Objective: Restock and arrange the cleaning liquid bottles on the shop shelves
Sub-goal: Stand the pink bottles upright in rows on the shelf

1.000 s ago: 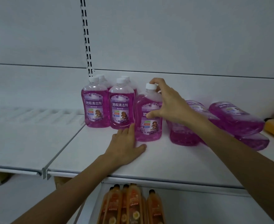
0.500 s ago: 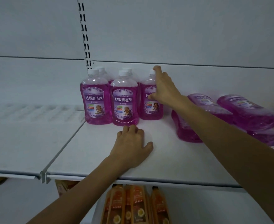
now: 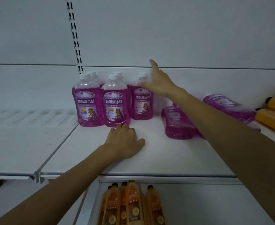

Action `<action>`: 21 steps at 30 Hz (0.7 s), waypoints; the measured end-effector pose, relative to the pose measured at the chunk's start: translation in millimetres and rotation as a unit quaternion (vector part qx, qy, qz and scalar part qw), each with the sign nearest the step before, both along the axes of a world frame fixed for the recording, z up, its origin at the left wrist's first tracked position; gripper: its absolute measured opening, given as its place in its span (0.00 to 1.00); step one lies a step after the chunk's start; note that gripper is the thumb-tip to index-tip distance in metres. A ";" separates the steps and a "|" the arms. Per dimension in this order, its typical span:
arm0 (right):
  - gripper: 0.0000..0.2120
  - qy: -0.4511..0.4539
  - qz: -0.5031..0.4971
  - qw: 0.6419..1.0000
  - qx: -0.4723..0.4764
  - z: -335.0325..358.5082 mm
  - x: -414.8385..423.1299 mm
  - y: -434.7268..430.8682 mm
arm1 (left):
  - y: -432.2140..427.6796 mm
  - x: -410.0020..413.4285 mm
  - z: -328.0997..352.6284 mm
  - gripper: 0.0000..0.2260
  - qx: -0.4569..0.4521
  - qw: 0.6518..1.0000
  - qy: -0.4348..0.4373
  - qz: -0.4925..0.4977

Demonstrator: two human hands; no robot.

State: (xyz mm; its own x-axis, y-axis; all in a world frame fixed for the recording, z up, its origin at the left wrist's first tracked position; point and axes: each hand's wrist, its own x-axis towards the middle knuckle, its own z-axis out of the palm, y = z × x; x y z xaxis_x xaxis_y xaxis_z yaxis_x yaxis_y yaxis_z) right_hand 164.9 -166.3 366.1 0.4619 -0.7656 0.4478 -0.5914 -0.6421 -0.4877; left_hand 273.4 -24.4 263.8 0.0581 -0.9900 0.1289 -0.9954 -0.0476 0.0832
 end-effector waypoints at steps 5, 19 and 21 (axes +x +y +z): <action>0.39 -0.027 -0.063 0.998 0.003 14.6 -60.8 -0.4 | -23.1 -21.6 26.1 0.22 -0.095 0.986 0.136 -0.027; 0.31 0.054 -0.155 0.979 0.117 -17.8 -118.6 -22.5 | -66.3 -107.0 42.4 0.26 -0.065 0.954 0.276 -0.095; 0.28 0.080 -0.168 0.974 0.128 -18.9 -117.1 -24.1 | -74.4 -108.2 37.1 0.32 -0.067 0.957 0.270 -0.085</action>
State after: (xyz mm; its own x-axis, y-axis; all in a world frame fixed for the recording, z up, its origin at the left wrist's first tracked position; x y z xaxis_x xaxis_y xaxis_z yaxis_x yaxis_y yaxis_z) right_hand 47.8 -190.3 347.2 0.2147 -0.9626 0.1651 -0.8287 -0.2690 -0.4909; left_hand 165.1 -98.8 300.9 -0.0084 -0.9677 0.2518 -0.7975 0.1584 0.5822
